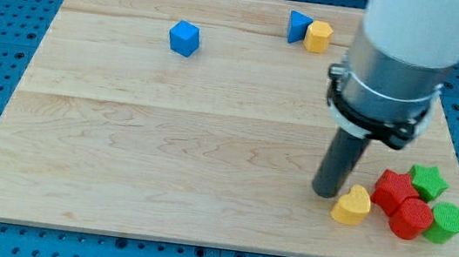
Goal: Push the yellow hexagon slightly up
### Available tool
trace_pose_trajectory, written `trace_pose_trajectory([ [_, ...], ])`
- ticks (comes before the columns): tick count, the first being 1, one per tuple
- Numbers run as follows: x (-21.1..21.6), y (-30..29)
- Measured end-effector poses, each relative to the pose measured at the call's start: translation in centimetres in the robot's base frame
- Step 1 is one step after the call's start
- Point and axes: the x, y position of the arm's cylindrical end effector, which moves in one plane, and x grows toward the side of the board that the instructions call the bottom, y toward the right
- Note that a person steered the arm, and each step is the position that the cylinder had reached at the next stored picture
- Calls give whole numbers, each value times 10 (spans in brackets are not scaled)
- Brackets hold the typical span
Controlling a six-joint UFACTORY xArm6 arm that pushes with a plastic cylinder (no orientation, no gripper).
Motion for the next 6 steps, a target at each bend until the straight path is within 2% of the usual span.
trace_pose_trajectory([
  [1,-60,-30],
  [2,-142,-29],
  [3,-216,-2],
  [4,-267,18],
  [5,-304,14],
  [6,-319,41],
])
